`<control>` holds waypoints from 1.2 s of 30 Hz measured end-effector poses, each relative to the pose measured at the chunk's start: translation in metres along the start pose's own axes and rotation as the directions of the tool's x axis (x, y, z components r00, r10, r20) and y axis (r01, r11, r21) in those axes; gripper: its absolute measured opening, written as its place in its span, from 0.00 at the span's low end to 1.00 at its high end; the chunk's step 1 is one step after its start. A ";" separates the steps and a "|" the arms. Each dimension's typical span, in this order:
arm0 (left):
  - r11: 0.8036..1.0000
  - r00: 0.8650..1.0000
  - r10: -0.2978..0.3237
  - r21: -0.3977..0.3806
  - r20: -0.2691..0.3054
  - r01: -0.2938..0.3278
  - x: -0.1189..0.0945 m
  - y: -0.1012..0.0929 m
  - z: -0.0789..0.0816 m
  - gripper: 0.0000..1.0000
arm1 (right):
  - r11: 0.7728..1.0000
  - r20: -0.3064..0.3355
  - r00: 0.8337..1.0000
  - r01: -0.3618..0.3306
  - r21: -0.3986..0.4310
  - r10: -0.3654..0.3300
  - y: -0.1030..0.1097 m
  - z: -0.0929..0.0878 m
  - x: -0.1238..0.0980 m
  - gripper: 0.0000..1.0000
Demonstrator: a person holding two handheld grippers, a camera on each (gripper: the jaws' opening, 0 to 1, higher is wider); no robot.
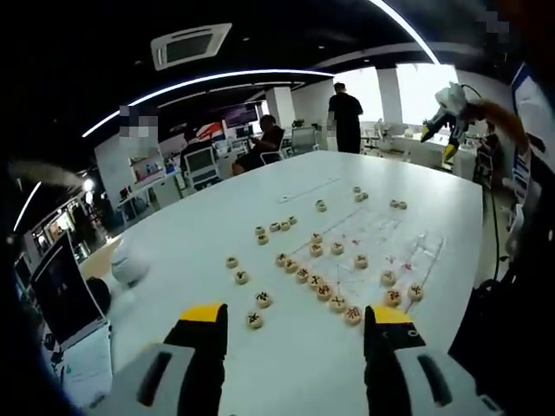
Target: Pick up the chess pieces one by one and place each piece onto its starting position on the chessboard, setting the pieces on their correct points until all the chess pieces are arranged in the starting layout
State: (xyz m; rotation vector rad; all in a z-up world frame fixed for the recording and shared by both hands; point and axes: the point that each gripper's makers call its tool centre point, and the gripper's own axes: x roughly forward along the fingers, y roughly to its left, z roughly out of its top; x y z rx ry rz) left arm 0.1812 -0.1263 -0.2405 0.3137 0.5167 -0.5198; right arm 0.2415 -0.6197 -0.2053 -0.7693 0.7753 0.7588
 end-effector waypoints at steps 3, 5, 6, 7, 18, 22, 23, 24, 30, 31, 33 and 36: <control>1.000 1.000 -0.001 -0.007 0.004 0.001 -0.002 0.000 -0.002 0.65 | 1.000 0.008 1.000 -0.003 -0.006 0.003 0.001 0.005 0.002 0.63; 1.000 1.000 0.004 -0.014 0.006 -0.004 -0.004 0.001 -0.003 0.65 | 1.000 0.016 1.000 0.000 -0.020 0.001 0.001 0.011 0.004 0.64; 1.000 1.000 0.006 -0.015 0.007 -0.006 -0.004 0.002 -0.003 0.65 | 1.000 0.019 1.000 0.000 -0.025 0.000 0.001 0.013 0.004 0.64; 1.000 1.000 0.009 -0.018 0.007 -0.009 -0.005 0.002 -0.004 0.65 | 1.000 0.025 1.000 0.000 -0.030 0.001 0.001 0.017 0.005 0.64; 0.998 0.999 0.030 -0.057 0.022 -0.028 -0.021 0.005 -0.013 0.65 | 0.999 0.134 0.990 -0.024 -0.047 0.031 0.002 0.062 0.016 0.64; 0.997 0.999 0.043 -0.067 0.020 -0.041 -0.026 0.006 -0.018 0.65 | 0.997 0.165 0.985 -0.029 -0.075 0.041 0.003 0.080 0.023 0.65; 0.997 0.999 0.045 -0.070 0.019 -0.044 -0.027 0.006 -0.019 0.65 | 0.996 0.173 0.984 -0.034 -0.079 0.048 0.004 0.085 0.025 0.65; 0.996 0.999 0.048 -0.072 0.019 -0.046 -0.028 0.007 -0.021 0.65 | 0.996 0.181 0.982 -0.040 -0.082 0.054 0.005 0.090 0.027 0.65; 0.994 0.998 0.062 -0.087 0.033 -0.059 -0.038 0.007 -0.022 0.65 | 0.992 0.240 0.966 -0.074 -0.100 0.096 0.013 0.118 0.037 0.65; 0.994 0.997 0.066 -0.089 0.033 -0.063 -0.039 0.007 -0.022 0.65 | 0.992 0.255 0.961 -0.082 -0.098 0.105 0.015 0.124 0.038 0.65; 0.993 0.997 0.072 -0.093 0.033 -0.069 -0.041 0.007 -0.024 0.65 | 0.990 0.272 0.955 -0.093 -0.103 0.118 0.019 0.132 0.041 0.65; 0.992 0.997 0.077 -0.102 0.031 -0.073 -0.043 0.007 -0.027 0.65 | 0.988 0.294 0.946 -0.109 -0.110 0.137 0.025 0.141 0.043 0.65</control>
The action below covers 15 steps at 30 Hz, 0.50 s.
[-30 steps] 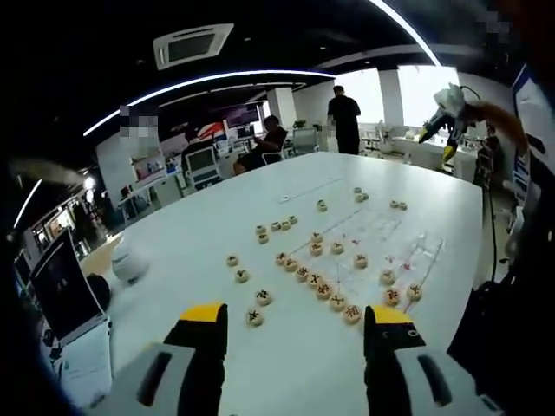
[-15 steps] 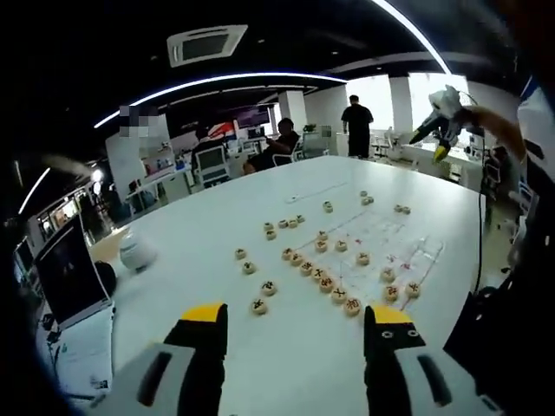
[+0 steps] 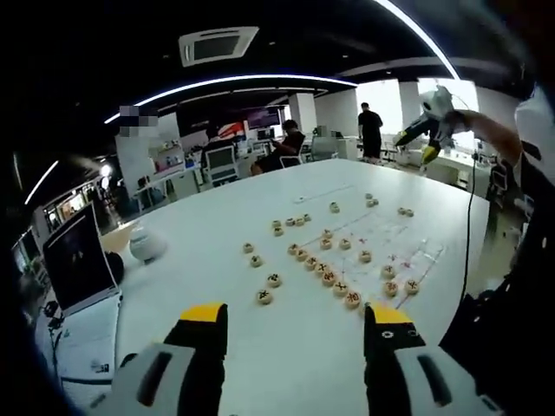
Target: Pick up the chess pieces one by one and place each piece onto its starting position on the chessboard, setting the pieces on their correct points until all the chess pieces are arranged in the starting layout
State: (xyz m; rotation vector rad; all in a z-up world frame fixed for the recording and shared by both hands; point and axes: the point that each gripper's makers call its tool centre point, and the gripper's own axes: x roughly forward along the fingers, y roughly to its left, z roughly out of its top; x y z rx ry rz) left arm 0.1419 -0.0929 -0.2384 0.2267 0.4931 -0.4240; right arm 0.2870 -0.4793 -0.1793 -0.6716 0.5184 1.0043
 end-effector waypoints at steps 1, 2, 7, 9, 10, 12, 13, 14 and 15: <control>1.000 1.000 0.002 -0.002 0.000 -0.002 -0.001 0.000 -0.001 0.65 | 1.000 0.008 1.000 -0.005 0.004 0.005 0.001 0.003 0.002 0.65; 1.000 1.000 0.005 -0.006 0.001 -0.005 -0.002 0.000 -0.002 0.65 | 1.000 0.021 1.000 -0.009 0.004 0.009 0.002 0.007 0.003 0.65; 1.000 1.000 0.014 -0.017 0.002 -0.014 -0.006 0.000 -0.005 0.65 | 1.000 0.074 0.997 -0.011 0.018 0.010 0.002 0.025 0.008 0.65; 1.000 1.000 0.017 -0.019 0.003 -0.017 -0.007 0.001 -0.006 0.65 | 1.000 0.080 0.997 -0.010 0.015 0.009 0.003 0.029 0.011 0.65; 1.000 1.000 0.018 -0.019 0.002 -0.018 -0.008 0.001 -0.006 0.64 | 1.000 0.078 0.997 -0.011 0.009 0.010 0.004 0.031 0.013 0.65; 1.000 1.000 0.024 -0.019 -0.002 -0.024 -0.008 0.002 -0.010 0.64 | 1.000 0.069 0.997 -0.024 -0.019 0.025 0.008 0.036 0.019 0.64; 0.999 1.000 0.027 -0.020 -0.004 -0.027 -0.008 0.002 -0.011 0.64 | 0.999 0.065 0.997 -0.030 -0.033 0.032 0.011 0.039 0.022 0.64; 0.999 1.000 0.030 -0.024 -0.005 -0.030 -0.008 0.003 -0.013 0.64 | 0.997 0.062 0.997 -0.044 -0.055 0.048 0.015 0.043 0.025 0.64; 0.999 1.000 0.031 -0.029 -0.005 -0.031 -0.008 0.003 -0.015 0.64 | 0.995 0.060 0.996 -0.057 -0.076 0.062 0.019 0.047 0.029 0.63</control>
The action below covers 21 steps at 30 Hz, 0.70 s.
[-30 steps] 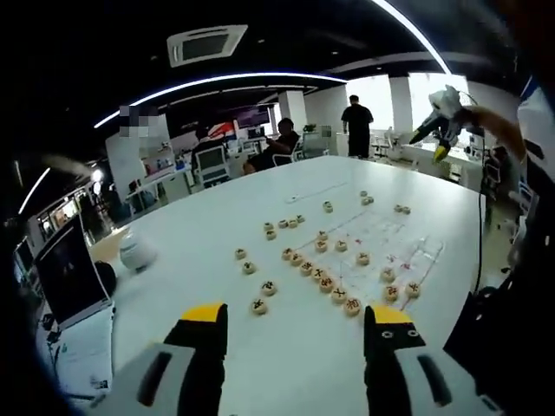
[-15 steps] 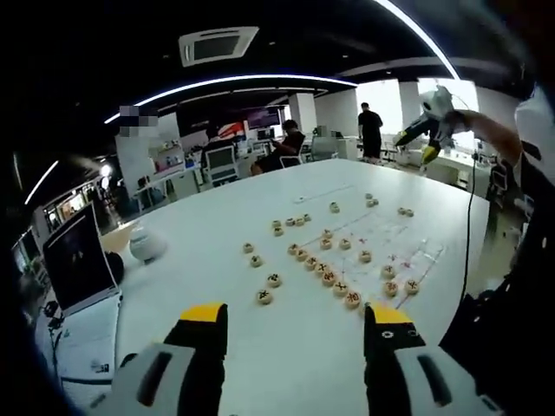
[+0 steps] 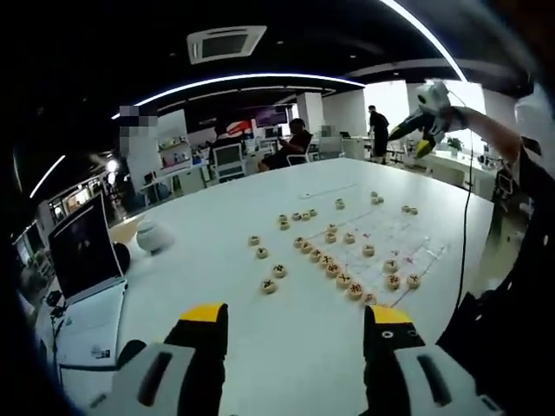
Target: Pick up the chess pieces one by one and place each piece onto its starting position on the chessboard, setting the pieces on their correct points until all the chess pieces are arranged in the starting layout
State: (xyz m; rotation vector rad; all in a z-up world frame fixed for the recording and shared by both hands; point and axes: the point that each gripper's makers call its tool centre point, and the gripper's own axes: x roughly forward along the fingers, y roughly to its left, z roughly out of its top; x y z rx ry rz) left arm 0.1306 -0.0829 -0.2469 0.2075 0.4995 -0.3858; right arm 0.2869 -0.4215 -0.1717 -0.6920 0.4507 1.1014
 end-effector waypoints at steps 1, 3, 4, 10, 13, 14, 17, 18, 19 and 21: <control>1.000 1.000 -0.001 -0.004 -0.001 0.001 0.000 -0.001 -0.002 0.64 | 1.000 -0.008 1.000 -0.021 -0.020 0.021 0.005 0.005 0.006 0.63; 1.000 1.000 -0.006 -0.014 0.000 0.006 -0.001 -0.002 -0.005 0.64 | 0.998 -0.008 0.999 -0.051 -0.044 0.050 0.012 0.013 0.014 0.62; 1.000 1.000 -0.010 -0.024 0.006 0.011 -0.001 -0.004 -0.005 0.64 | 0.994 -0.015 0.997 -0.077 -0.072 0.076 0.018 0.019 0.021 0.62; 0.999 1.000 -0.023 -0.049 0.018 0.024 -0.005 -0.010 -0.013 0.64 | 0.972 -0.041 0.986 -0.164 -0.171 0.159 0.041 0.051 0.055 0.60; 0.998 0.999 -0.024 -0.064 0.023 0.025 -0.007 -0.011 -0.018 0.64 | 0.950 -0.058 0.977 -0.215 -0.225 0.207 0.056 0.069 0.076 0.59; 0.997 0.999 -0.022 -0.068 0.023 0.024 -0.008 -0.011 -0.020 0.64 | 0.939 -0.070 0.971 -0.237 -0.249 0.227 0.063 0.075 0.087 0.59; 0.996 1.000 -0.013 -0.086 0.026 0.015 -0.012 -0.008 -0.025 0.64 | 0.910 -0.098 0.959 -0.282 -0.304 0.264 0.080 0.086 0.112 0.59; 0.996 1.000 -0.010 -0.092 0.028 0.013 -0.014 -0.008 -0.027 0.64 | 0.902 -0.103 0.955 -0.295 -0.314 0.277 0.086 0.089 0.121 0.59; 0.995 1.000 -0.007 -0.098 0.030 0.010 -0.016 -0.007 -0.028 0.63 | 0.894 -0.112 0.950 -0.313 -0.321 0.292 0.092 0.092 0.129 0.58; 0.994 0.999 -0.003 -0.109 0.034 0.006 -0.019 -0.006 -0.031 0.63 | 0.882 -0.124 0.942 -0.337 -0.328 0.313 0.101 0.096 0.142 0.58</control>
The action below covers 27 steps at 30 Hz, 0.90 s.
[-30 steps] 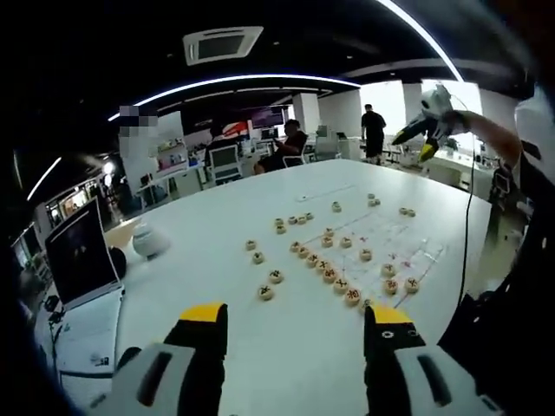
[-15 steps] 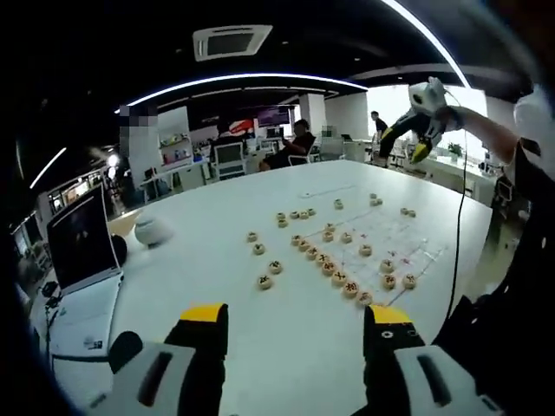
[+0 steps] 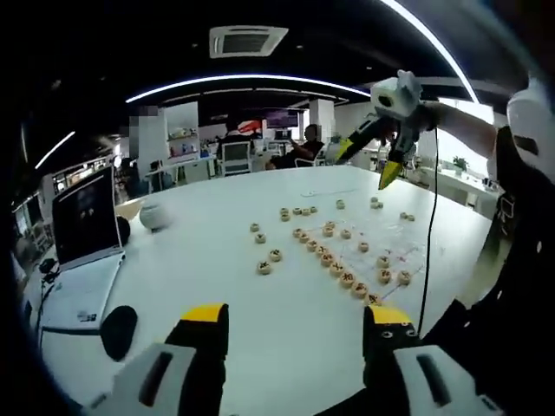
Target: Pick up the chess pieces one by one and place each piece onto its starting position on the chessboard, setting the pieces on their correct points until all the chess pieces are arranged in the starting layout
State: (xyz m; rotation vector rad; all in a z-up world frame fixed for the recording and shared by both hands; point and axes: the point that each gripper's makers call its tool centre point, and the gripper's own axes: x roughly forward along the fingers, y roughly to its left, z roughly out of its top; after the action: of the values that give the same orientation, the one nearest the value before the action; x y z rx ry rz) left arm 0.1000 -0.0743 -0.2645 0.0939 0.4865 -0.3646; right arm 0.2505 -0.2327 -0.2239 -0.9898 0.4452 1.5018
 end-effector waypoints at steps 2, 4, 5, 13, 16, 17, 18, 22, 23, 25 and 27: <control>1.000 1.000 0.005 -0.009 0.003 -0.005 -0.003 0.001 -0.002 0.63 | 1.000 -0.009 1.000 -0.024 -0.019 0.023 0.002 0.007 0.018 0.57; 1.000 1.000 0.005 -0.010 0.002 -0.005 -0.003 0.002 -0.003 0.63 | 0.998 -0.022 0.999 -0.048 -0.044 0.047 0.003 0.013 0.035 0.56; 1.000 1.000 0.006 -0.008 0.002 -0.006 -0.003 0.002 -0.003 0.63 | 0.997 -0.027 0.998 -0.063 -0.049 0.061 0.004 0.018 0.046 0.56; 1.000 1.000 0.005 -0.005 0.019 -0.005 -0.005 0.006 0.000 0.63 | 0.989 -0.081 0.988 -0.133 -0.062 0.128 0.010 0.034 0.102 0.51; 1.000 1.000 -0.001 -0.006 0.018 0.001 -0.004 0.006 -0.002 0.63 | 0.986 -0.110 0.983 -0.156 -0.065 0.148 0.013 0.033 0.122 0.50; 1.000 1.000 -0.003 -0.006 0.019 0.003 -0.004 0.006 -0.002 0.63 | 0.985 -0.119 0.981 -0.162 -0.064 0.153 0.013 0.033 0.128 0.50; 1.000 1.000 -0.004 -0.007 0.020 0.005 -0.004 0.006 -0.002 0.63 | 0.984 -0.125 0.980 -0.165 -0.062 0.157 0.011 0.034 0.133 0.50; 1.000 1.000 -0.011 -0.008 0.024 0.011 -0.003 0.006 -0.002 0.63 | 0.985 -0.148 0.976 -0.168 -0.033 0.161 0.008 0.033 0.154 0.48; 1.000 1.000 -0.013 -0.008 0.023 0.013 -0.003 0.006 -0.002 0.63 | 0.985 -0.154 0.975 -0.169 -0.029 0.163 0.006 0.033 0.159 0.48; 1.000 1.000 -0.016 -0.008 0.024 0.017 -0.002 0.005 -0.003 0.63 | 0.985 -0.169 0.971 -0.174 -0.017 0.169 0.004 0.030 0.168 0.47; 1.000 1.000 -0.020 -0.010 0.024 0.020 -0.002 0.004 -0.004 0.63 | 0.985 -0.184 0.969 -0.172 -0.007 0.168 0.002 0.028 0.176 0.47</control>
State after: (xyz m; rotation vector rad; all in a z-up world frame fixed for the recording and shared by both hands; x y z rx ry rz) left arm 0.0985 -0.0690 -0.2667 0.0749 0.4664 -0.3823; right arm 0.2544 -0.1034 -0.3464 -1.1367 0.6591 1.5775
